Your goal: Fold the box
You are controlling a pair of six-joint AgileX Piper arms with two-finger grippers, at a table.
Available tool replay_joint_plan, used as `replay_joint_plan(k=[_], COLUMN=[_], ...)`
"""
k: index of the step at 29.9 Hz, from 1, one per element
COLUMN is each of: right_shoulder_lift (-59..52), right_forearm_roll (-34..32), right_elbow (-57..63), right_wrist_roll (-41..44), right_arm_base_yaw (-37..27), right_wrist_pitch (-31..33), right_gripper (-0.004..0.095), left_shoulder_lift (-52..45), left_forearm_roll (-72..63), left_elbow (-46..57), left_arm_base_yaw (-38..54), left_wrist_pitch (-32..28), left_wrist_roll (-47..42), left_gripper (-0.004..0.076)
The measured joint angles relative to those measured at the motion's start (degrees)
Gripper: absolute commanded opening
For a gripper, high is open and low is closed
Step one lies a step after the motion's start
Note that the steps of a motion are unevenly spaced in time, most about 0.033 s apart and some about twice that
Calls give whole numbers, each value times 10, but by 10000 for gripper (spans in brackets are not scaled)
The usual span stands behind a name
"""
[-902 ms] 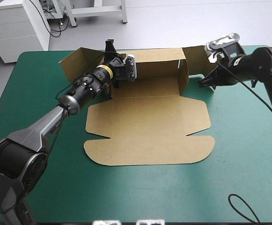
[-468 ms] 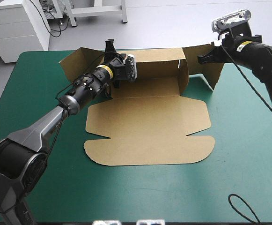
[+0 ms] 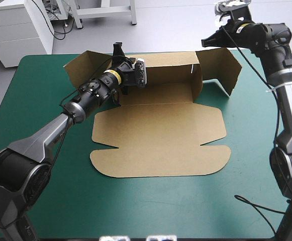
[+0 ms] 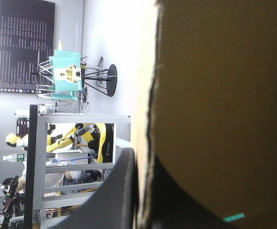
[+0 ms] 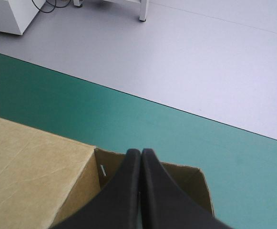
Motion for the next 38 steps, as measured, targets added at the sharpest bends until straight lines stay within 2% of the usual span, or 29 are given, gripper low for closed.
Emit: replay_joint_plan(k=[3, 5, 10, 15, 21, 32, 38], right_shoulder_lift=[48, 69, 111, 157, 187, 181, 160], right_forearm_roll=[-4, -4, -4, 1, 40, 66, 39], right_elbow=[-58, -74, -82, -82, -86, -90, -90], right_wrist_roll=[11, 13, 15, 25, 30, 39, 40], right_arm_base_yaw=[0, 0, 0, 0, -6, -23, -27], right_wrist_pitch=[18, 3, -39, -38, -54, -5, 33], right_gripper=[-19, -19, -19, -19, -19, -19, -19], left_shoulder_lift=[0, 0, 0, 0, 0, 4, 14], left_forearm_roll=[0, 0, 0, 0, 0, 0, 1], left_elbow=[0, 0, 0, 0, 0, 0, 0], left_arm_base_yaw=[0, 0, 0, 0, 0, -1, -1], left_wrist_pitch=[0, 0, 0, 0, 1, -5, -21], left_wrist_roll=[0, 0, 0, 0, 0, 0, 0], left_gripper=[-7, -7, -7, -7, -7, -7, -7])
